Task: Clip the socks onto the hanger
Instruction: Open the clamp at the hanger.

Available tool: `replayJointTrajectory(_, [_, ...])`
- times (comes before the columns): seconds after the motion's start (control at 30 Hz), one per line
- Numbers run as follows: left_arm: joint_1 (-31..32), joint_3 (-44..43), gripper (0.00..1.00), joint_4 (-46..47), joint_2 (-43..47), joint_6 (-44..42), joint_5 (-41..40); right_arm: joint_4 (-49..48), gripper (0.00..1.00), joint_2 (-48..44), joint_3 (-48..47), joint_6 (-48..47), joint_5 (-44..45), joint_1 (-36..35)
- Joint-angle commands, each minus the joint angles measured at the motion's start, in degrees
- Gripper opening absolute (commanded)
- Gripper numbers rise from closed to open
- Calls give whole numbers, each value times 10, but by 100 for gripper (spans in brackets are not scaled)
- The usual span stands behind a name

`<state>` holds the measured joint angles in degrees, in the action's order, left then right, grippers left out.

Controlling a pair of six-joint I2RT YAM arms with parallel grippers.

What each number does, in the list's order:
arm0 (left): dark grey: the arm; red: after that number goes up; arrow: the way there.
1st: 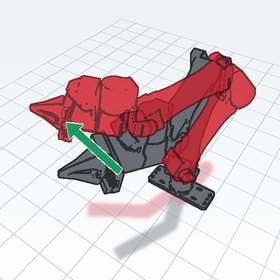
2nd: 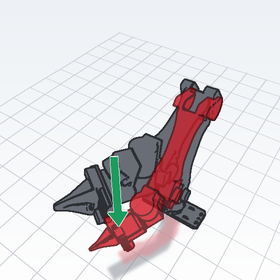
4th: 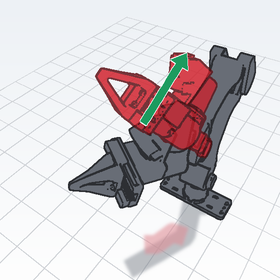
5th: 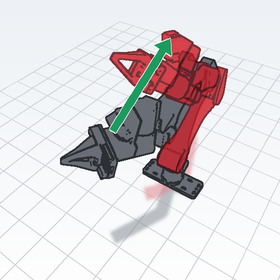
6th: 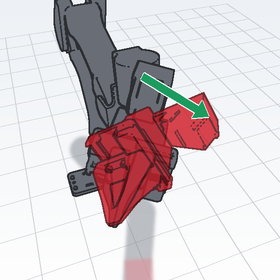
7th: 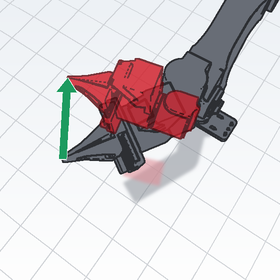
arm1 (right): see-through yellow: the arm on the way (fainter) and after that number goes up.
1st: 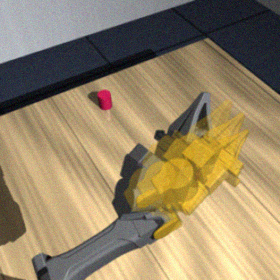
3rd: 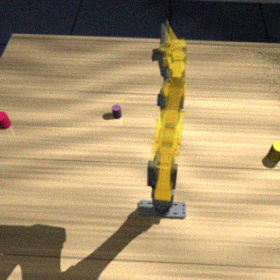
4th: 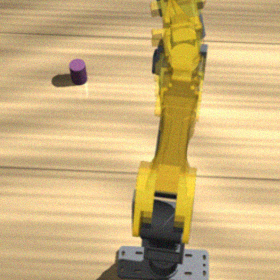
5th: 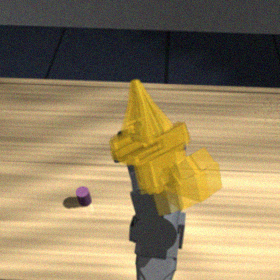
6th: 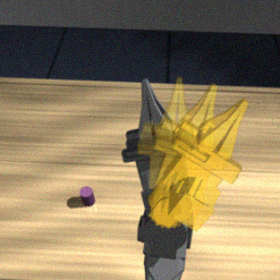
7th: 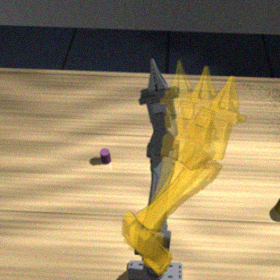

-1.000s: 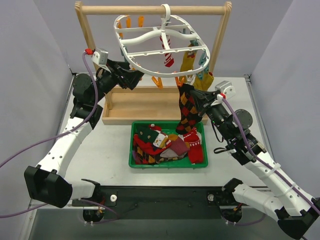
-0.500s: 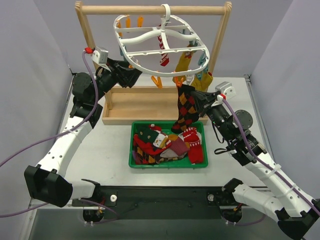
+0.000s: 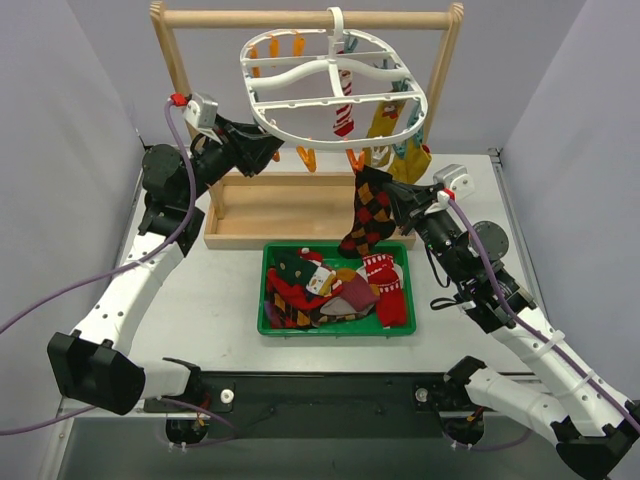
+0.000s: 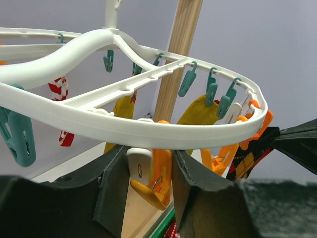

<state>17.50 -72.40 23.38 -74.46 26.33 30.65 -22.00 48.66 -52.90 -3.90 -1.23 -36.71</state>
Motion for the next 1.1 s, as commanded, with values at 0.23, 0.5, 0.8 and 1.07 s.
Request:
replayJointTrajectory(0.23, [1,-11,34,21,19,8,4,-20,0,-7,-8,5,11,5])
replayJointTrajectory(0.5, [17,-27,21,15,10,16,12,3,57,-2,-40,-32,54,6])
replayJointTrajectory(0.8, [54,-17,22,-11,21,17,5,91,75,7,-156,17,-66,-2])
replayJointTrajectory(1.07, [99,-20,22,-16,15,18,0,39,73,128,-203,104,-245,-57])
